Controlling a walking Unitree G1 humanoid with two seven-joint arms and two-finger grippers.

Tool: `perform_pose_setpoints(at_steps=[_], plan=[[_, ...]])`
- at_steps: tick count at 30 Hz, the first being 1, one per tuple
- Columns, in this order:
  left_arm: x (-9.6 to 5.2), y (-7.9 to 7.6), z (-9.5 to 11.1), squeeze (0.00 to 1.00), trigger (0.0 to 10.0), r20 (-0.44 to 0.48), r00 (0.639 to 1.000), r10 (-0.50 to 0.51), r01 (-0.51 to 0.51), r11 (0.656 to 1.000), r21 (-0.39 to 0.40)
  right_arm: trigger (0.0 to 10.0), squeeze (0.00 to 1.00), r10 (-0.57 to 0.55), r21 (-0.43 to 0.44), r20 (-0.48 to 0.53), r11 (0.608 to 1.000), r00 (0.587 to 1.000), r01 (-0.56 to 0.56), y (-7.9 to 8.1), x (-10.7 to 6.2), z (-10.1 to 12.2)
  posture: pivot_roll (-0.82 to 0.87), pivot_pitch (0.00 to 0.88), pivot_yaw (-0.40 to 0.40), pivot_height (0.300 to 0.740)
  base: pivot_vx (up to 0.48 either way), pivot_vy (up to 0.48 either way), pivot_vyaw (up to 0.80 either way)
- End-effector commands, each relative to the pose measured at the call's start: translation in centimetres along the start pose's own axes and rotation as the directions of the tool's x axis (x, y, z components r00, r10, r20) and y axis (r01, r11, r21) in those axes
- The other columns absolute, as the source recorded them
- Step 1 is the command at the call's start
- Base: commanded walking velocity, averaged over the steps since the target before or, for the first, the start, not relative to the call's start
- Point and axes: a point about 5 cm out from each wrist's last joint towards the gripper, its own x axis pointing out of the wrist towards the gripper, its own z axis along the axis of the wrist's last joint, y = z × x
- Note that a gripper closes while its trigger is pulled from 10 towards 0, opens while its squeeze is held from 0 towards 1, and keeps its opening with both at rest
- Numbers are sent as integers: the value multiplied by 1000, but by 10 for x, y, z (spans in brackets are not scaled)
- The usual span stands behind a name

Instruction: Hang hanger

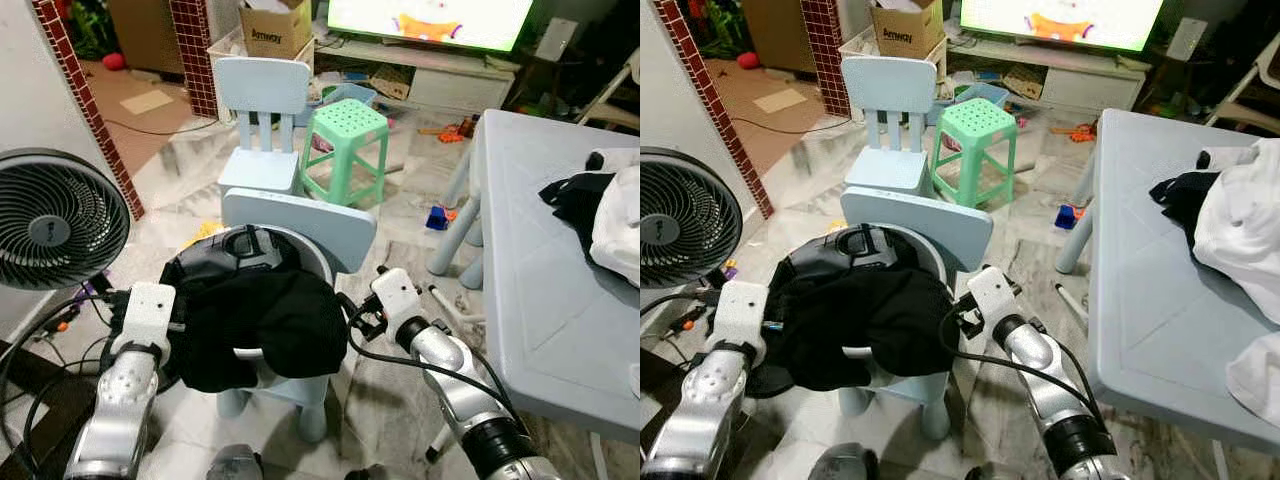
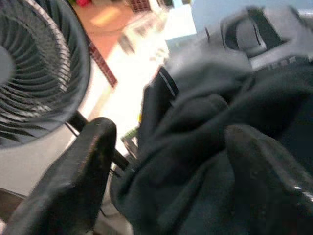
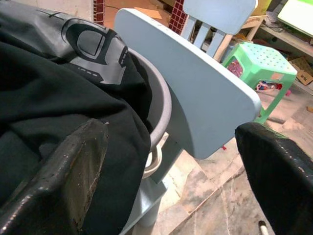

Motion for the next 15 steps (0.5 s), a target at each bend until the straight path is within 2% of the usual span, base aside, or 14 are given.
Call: perform_pose_setpoints(at_steps=[1, 4, 5, 6, 14, 15], plan=[[8, 7, 0, 1000, 10000, -20, 1000, -19, 19, 1000, 9, 10000, 0, -2, -10, 8, 1000, 1000, 2, -4, -6, 2, 97, 0, -64, 740, 0, 0, 0], [14, 9, -1, 1000, 10000, -31, 999, -39, 40, 999, 26, 10000, 0, 3, -11, 3, 1000, 1000, -3, -4, -8, 1, 92, 0, -67, 740, 0, 0, 0], [20, 14, 0, 278, 10000, -34, 999, -28, 29, 1000, 10, 10000, 0, 9, -15, 0, 1000, 1000, -9, -3, -14, -1, 69, 1, -83, 740, 0, 0, 0], [25, 17, 1, 12, 10000, -34, 999, -24, 24, 1000, 3, 10000, 0, 14, -16, -4, 1000, 1000, -14, -4, -23, -1, 47, 23, -94, 740, 0, 0, 0], [35, 25, -6, 0, 9922, -70, 997, -35, 36, 999, 13, 10000, 0, -7, -25, -39, 1000, 999, 6, -15, -63, 0, -45, 94, -126, 740, 0, 0, 0], [37, 23, -8, 0, 4667, -80, 995, -52, 53, 999, 11, 10000, 0, -8, -25, -42, 1000, 999, 7, -15, -66, 1, -51, 97, -127, 740, 0, 0, 0]])
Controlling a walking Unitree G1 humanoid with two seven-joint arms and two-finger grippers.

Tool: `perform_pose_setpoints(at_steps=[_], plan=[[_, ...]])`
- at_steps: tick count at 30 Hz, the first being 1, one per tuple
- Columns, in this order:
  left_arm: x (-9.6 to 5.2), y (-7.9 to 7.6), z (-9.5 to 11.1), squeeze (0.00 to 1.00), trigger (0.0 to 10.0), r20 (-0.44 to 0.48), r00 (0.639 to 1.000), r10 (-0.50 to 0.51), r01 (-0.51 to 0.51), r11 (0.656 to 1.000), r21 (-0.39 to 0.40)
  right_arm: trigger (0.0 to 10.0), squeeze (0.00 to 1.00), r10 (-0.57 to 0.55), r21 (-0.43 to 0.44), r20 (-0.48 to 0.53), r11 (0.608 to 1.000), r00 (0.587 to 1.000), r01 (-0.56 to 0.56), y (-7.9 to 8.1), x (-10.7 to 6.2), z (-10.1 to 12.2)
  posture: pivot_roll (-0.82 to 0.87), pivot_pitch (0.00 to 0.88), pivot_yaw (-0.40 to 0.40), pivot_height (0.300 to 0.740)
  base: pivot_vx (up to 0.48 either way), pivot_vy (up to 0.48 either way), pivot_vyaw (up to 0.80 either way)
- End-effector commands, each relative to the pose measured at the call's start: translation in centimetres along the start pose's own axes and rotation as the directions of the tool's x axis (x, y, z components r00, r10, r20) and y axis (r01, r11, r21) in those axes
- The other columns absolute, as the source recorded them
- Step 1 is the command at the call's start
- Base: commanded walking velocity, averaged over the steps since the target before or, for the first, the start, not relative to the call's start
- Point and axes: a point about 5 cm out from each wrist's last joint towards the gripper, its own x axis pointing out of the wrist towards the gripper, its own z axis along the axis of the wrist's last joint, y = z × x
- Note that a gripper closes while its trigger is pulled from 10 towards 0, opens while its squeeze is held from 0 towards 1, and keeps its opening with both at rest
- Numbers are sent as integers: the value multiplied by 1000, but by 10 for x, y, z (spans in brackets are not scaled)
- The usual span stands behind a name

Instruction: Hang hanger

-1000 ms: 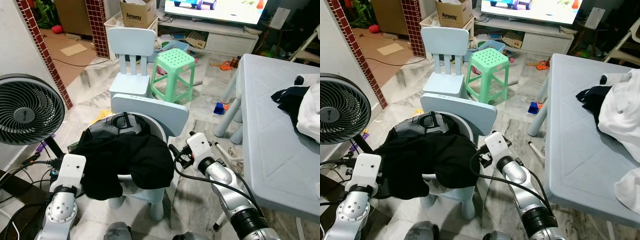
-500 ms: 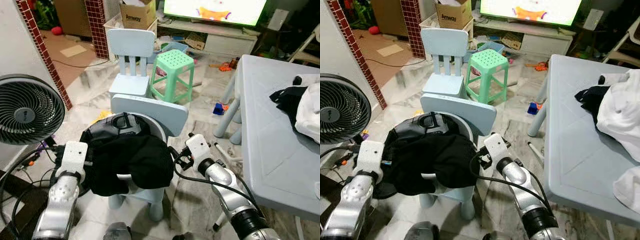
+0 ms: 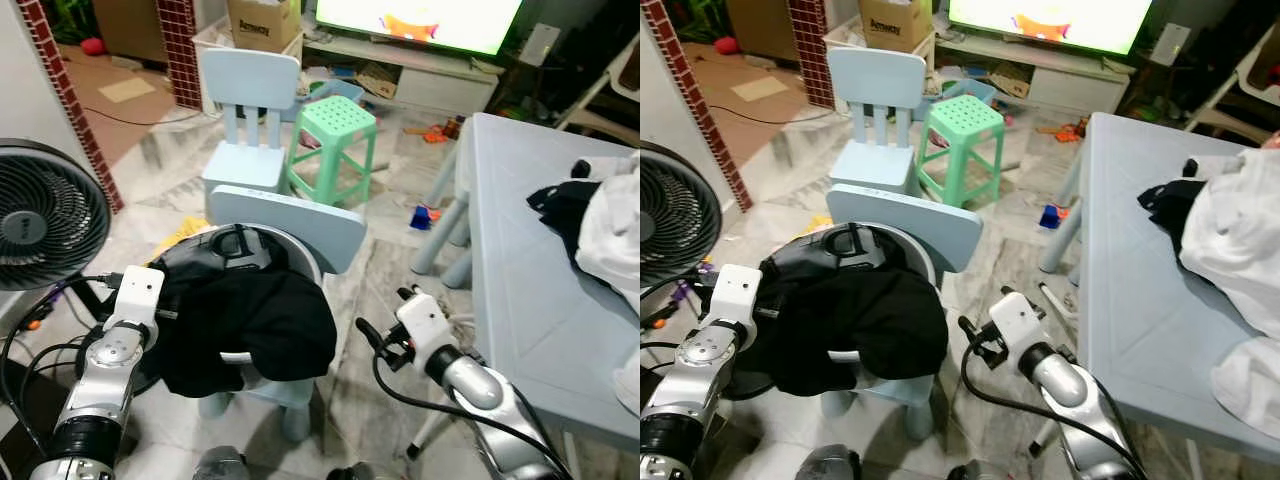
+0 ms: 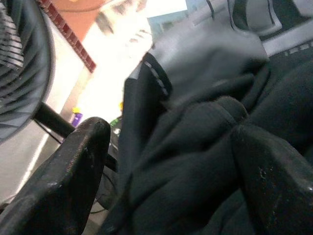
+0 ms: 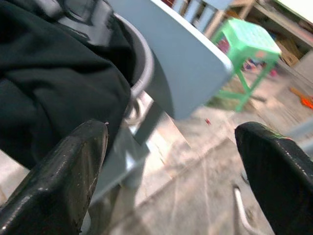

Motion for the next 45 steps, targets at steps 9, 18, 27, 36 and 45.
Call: perform_pose_setpoints(at_steps=[9, 18, 27, 36, 45], plan=[[7, -26, -12, 0, 0, -78, 987, -137, 139, 990, 24, 10000, 0, -18, -6, -20, 1000, 1000, 18, -9, -18, 12, -85, 107, -128, 740, 0, 0, 0], [-2, -43, -24, 0, 0, -86, 975, -203, 206, 978, 26, 10000, 0, -17, 3, -40, 1000, 999, 17, -9, -17, 16, -63, 112, -133, 740, 0, 0, 0], [-20, -50, -14, 0, 0, 68, 996, -52, 46, 994, 95, 10000, 0, -7, 3, -45, 1000, 999, 7, -9, -9, 17, -44, 110, -137, 740, 0, 0, 0], [-39, -46, 3, 0, 0, 225, 964, 143, -159, 986, 55, 10000, 0, 11, 2, -36, 1000, 999, -11, -6, -1, 18, -12, 106, -141, 740, 0, 0, 0], [-58, -60, -14, 1000, 10000, 149, 988, 51, -61, 996, 62, 10000, 0, 26, -6, -22, 1000, 999, -26, -4, 7, 21, 7, 100, -142, 740, 0, 0, 0]])
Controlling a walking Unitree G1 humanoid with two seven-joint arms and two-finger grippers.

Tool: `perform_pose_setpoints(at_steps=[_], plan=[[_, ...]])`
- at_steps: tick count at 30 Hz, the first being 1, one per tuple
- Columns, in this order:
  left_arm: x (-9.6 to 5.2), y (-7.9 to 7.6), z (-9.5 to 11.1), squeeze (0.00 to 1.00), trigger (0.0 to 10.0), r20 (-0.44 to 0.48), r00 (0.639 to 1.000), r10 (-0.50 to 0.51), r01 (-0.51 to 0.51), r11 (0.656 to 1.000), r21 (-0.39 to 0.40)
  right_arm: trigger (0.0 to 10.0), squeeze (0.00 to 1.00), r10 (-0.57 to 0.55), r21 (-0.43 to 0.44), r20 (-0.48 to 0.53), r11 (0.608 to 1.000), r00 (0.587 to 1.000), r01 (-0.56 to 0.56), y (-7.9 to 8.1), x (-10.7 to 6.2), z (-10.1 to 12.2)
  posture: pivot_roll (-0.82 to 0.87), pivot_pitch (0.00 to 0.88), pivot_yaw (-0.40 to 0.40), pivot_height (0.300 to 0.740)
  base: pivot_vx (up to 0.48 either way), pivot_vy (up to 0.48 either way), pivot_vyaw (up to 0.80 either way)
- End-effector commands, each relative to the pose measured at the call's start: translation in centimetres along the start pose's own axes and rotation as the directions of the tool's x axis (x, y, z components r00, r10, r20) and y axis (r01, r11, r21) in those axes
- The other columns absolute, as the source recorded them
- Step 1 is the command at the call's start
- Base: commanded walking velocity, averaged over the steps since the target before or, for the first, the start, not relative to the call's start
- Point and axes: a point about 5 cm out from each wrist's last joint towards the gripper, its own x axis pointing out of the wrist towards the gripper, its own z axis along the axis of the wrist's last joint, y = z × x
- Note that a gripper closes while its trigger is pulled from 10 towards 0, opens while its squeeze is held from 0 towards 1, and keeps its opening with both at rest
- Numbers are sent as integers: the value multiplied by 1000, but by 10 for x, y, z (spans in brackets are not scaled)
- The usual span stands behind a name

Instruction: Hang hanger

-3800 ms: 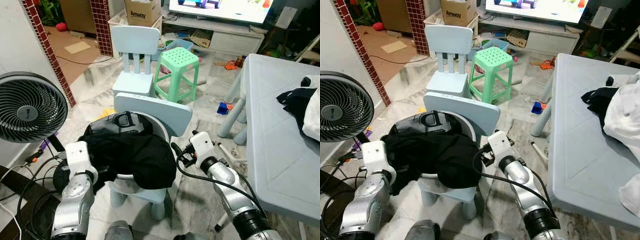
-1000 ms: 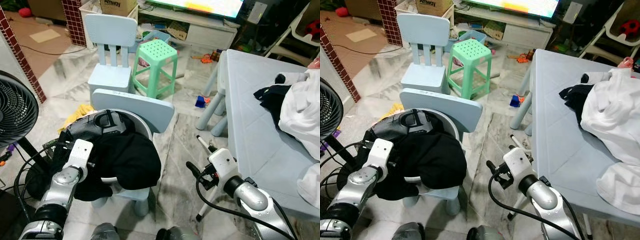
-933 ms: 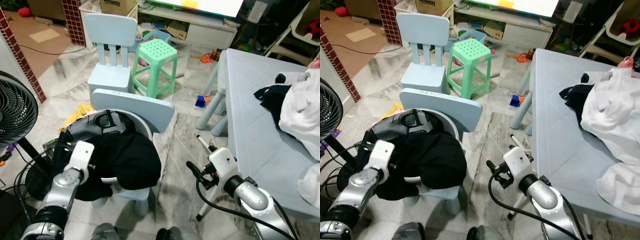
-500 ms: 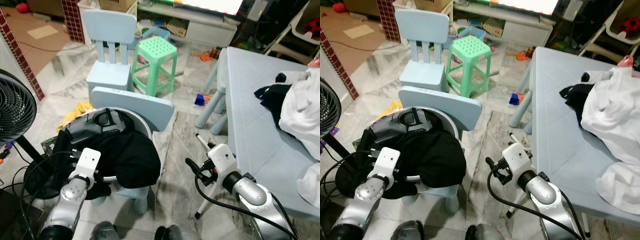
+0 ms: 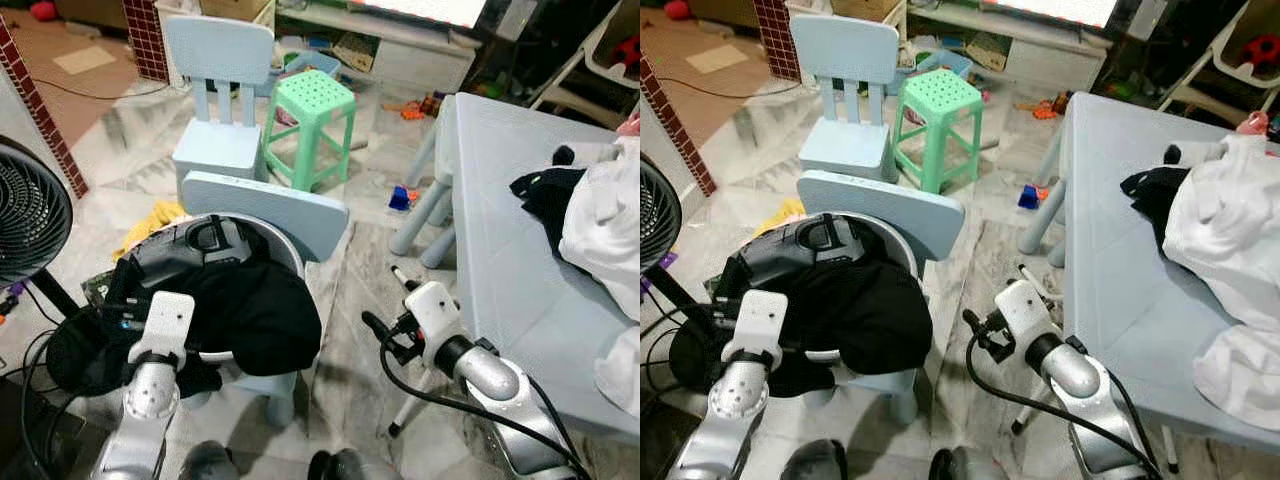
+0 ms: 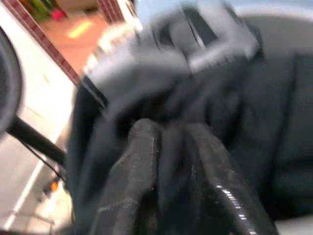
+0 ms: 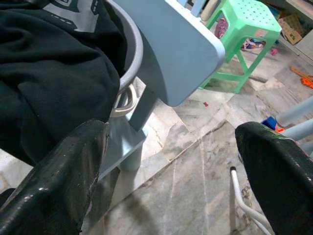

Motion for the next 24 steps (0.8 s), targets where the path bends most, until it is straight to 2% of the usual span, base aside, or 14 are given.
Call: perform_pose_setpoints(at_steps=[1, 3, 7, 9, 10, 12, 15, 20, 24], plan=[[-6, 1, -3, 1000, 10000, -14, 999, -34, 34, 999, 2, 10000, 0, 5, -6, -5, 1000, 1000, -5, -1, 2, -1, 15, 99, -141, 740, 0, 0, 0], [-8, 3, -5, 1000, 10000, -19, 999, -39, 39, 999, 4, 10000, 0, 6, -6, -5, 1000, 1000, -6, 0, 2, -1, 15, 99, -141, 740, 0, 0, 0], [-11, 17, -16, 1000, 10000, -52, 998, -16, 17, 1000, 26, 10000, 0, 11, -4, -1, 1000, 1000, -11, 3, 4, -2, 29, 102, -141, 740, 0, 0, 0], [-7, 25, -19, 1000, 10000, -74, 997, -35, 33, 999, -24, 10000, 0, 17, 0, 2, 1000, 1000, -17, 6, 5, -2, 28, 103, -142, 740, 0, 0, 0], [-7, 25, -19, 1000, 10000, -74, 997, -35, 33, 999, -24, 10000, 0, 17, 0, 2, 1000, 1000, -17, 6, 5, -2, 28, 103, -142, 740, 0, 0, 0], [0, 26, -18, 1000, 10000, -69, 995, -71, 70, 997, -22, 10000, 0, 22, 3, 4, 1000, 1000, -22, 7, 5, -2, 28, 104, -144, 740, 0, 0, 0], [15, 32, -19, 1000, 10000, -76, 995, -68, 69, 998, 6, 10000, 0, 38, -10, 5, 999, 999, -38, 9, 5, -1, 16, 101, -144, 740, 0, 0, 0], [27, 37, -17, 1000, 10000, -82, 994, -79, 80, 997, 16, 10000, 0, 19, -14, 2, 1000, 1000, -19, 3, 4, -2, 5, 96, -140, 740, 0, 0, 0], [33, 32, -15, 1000, 10000, -88, 989, -114, 116, 993, 14, 10000, 0, 19, -14, 4, 1000, 1000, -19, 4, 4, -2, 5, 95, -141, 740, 0, 0, 0]])
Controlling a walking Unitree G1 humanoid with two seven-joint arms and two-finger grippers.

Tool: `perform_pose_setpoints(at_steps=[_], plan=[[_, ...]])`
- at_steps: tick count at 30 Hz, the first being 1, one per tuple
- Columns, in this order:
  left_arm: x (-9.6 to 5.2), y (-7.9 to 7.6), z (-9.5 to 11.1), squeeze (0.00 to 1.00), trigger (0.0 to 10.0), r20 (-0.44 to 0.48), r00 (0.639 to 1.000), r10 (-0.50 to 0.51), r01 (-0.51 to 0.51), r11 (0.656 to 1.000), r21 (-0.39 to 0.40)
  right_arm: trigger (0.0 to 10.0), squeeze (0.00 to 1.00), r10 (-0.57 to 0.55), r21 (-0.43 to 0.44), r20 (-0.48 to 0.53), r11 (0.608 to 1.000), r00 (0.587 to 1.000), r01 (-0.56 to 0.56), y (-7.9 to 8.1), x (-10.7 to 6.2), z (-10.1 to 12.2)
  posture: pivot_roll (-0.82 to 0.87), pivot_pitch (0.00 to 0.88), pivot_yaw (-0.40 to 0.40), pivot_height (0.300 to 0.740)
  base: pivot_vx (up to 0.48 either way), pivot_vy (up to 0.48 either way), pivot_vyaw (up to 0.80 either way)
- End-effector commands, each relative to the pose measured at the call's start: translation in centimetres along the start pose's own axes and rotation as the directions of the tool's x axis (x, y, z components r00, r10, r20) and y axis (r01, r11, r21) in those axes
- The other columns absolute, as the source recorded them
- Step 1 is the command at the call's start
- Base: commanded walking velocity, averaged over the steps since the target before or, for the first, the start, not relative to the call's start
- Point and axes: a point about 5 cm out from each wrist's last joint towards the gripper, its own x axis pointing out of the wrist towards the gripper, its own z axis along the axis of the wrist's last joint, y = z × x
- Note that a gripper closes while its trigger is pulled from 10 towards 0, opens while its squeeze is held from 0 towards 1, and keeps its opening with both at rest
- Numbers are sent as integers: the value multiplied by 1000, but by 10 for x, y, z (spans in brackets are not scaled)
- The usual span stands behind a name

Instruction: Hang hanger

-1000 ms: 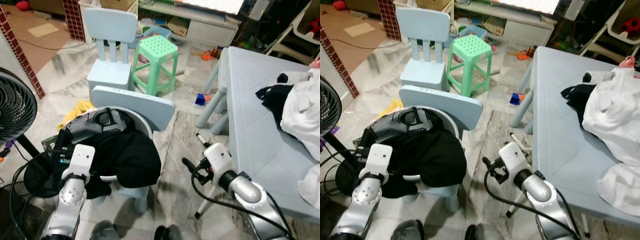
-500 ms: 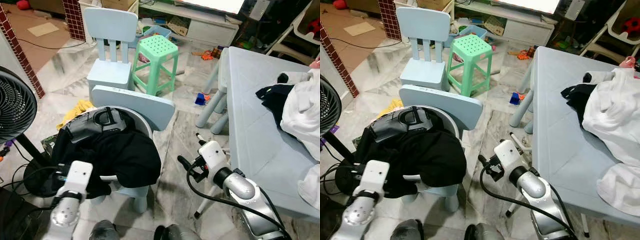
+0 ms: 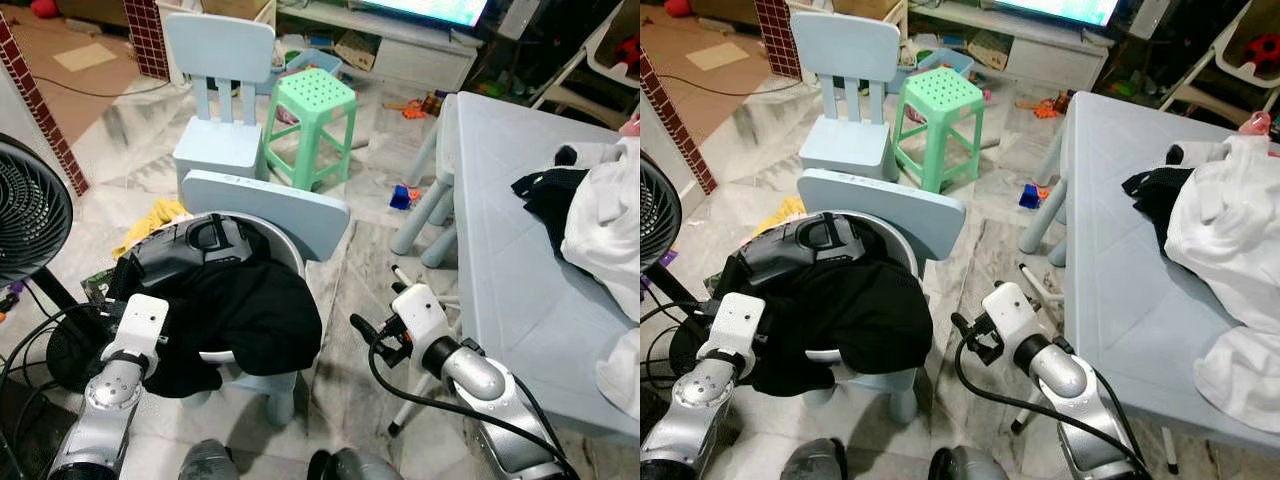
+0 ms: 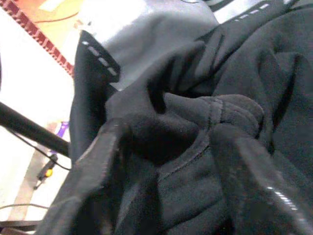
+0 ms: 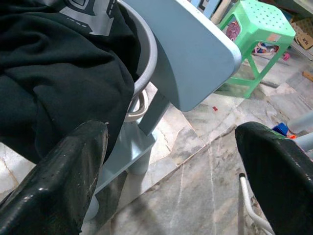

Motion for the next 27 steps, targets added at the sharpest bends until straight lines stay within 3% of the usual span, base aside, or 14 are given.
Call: perform_pose_setpoints(at_steps=[1, 6, 7, 8, 9, 13, 19, 23, 27], plan=[[2, -6, 0, 1000, 10000, -6, 1000, -31, 31, 1000, -1, 10000, 0, -14, -11, -8, 1000, 1000, 14, -6, -2, -1, 5, 95, -141, 740, 0, 0, 0], [10, -11, -5, 1000, 10000, -25, 998, -62, 62, 998, 16, 10000, 0, -11, -10, -4, 1000, 1000, 11, -4, -1, 0, 1, 93, -138, 740, 0, 0, 0], [12, -12, -5, 820, 10000, -26, 997, -72, 72, 997, 17, 10000, 0, -9, -11, -4, 1000, 1000, 9, -3, -1, 0, 1, 93, -138, 740, 0, 0, 0], [13, -12, -5, 820, 10000, -26, 997, -74, 74, 997, 17, 10000, 0, -9, -11, -4, 1000, 1000, 8, -3, -1, 0, -4, 94, -139, 740, 0, 0, 0], [14, -12, -4, 0, 10000, -21, 997, -78, 78, 997, 21, 10000, 0, -8, -12, -3, 1000, 1000, 8, -3, -1, 0, -4, 94, -139, 740, 0, 0, 0], [17, -10, 4, 0, 10000, 11, 996, -86, 85, 996, 37, 10000, 0, -13, -15, -4, 1000, 1000, 13, -5, -2, 0, -10, 93, -136, 740, 0, 0, 0], [14, -7, 19, 0, 10000, 118, 993, -18, 5, 995, 104, 10000, 0, -22, -14, -4, 1000, 1000, 22, -6, -2, -1, -7, 94, -128, 740, 0, 0, 0], [9, -10, 28, 0, 10000, 167, 986, 9, -24, 996, 89, 10000, 0, -20, -12, 0, 1000, 1000, 20, -4, -1, 0, -4, 95, -129, 740, 0, 0, 0], [3, -22, 27, 0, 10000, 133, 990, -41, 34, 998, 54, 10000, 0, -20, -13, 0, 1000, 1000, 20, -5, 0, 0, 0, 95, -131, 740, 0, 0, 0]])
